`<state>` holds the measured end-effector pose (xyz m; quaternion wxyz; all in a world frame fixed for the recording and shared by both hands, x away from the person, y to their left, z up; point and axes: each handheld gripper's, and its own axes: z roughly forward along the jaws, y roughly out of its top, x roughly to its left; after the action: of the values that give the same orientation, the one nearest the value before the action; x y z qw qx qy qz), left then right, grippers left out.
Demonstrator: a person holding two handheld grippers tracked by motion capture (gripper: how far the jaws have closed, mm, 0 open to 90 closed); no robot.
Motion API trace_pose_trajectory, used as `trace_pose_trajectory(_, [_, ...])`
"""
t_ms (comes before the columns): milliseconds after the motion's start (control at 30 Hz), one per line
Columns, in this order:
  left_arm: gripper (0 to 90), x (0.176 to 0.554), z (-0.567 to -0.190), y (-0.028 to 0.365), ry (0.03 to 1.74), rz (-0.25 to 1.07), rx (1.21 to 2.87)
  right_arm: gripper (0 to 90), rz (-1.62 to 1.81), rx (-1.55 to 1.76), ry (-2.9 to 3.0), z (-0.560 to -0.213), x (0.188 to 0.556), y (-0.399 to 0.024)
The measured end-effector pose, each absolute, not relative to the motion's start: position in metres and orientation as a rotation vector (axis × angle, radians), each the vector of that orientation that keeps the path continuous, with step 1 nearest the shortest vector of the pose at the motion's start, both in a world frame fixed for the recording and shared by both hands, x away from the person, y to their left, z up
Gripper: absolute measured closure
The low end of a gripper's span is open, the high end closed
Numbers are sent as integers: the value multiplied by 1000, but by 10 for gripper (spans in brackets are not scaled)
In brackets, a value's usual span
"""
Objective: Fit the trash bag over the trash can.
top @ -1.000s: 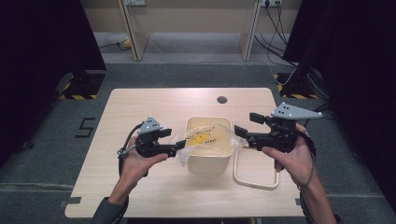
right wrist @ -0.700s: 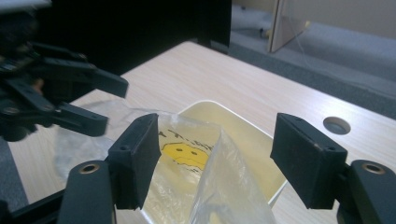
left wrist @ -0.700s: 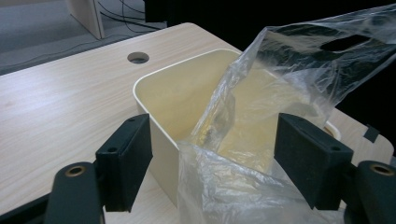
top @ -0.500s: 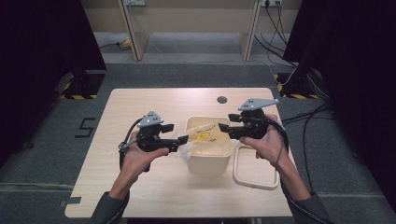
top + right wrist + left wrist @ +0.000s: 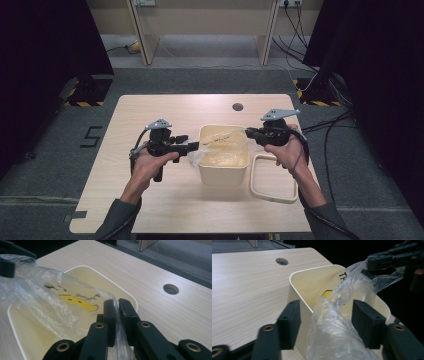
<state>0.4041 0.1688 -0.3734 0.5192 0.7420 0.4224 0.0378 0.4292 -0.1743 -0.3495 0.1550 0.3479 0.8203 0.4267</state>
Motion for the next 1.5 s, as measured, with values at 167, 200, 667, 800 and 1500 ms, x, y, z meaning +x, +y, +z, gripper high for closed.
trace_pose_trajectory(167, [322,404,-367,168,1008,72,1753,849,1238,1022,2327,-354,433,-179])
trace_pose_trajectory(200, [295,405,-366,168,1018,51,1734,849,1240,1028,2323,-355,434,-180])
trace_pose_trajectory(667, [272,399,-340,164,977,143,1754,845,1311,985,2300,-348,421,-177])
trace_pose_trajectory(800, [453,404,-347,162,972,136,1792,845,1316,967,2299,-347,415,-177])
trace_pose_trajectory(1500, [896,445,-370,150,992,277,1819,865,1284,1075,2254,-361,439,-182])
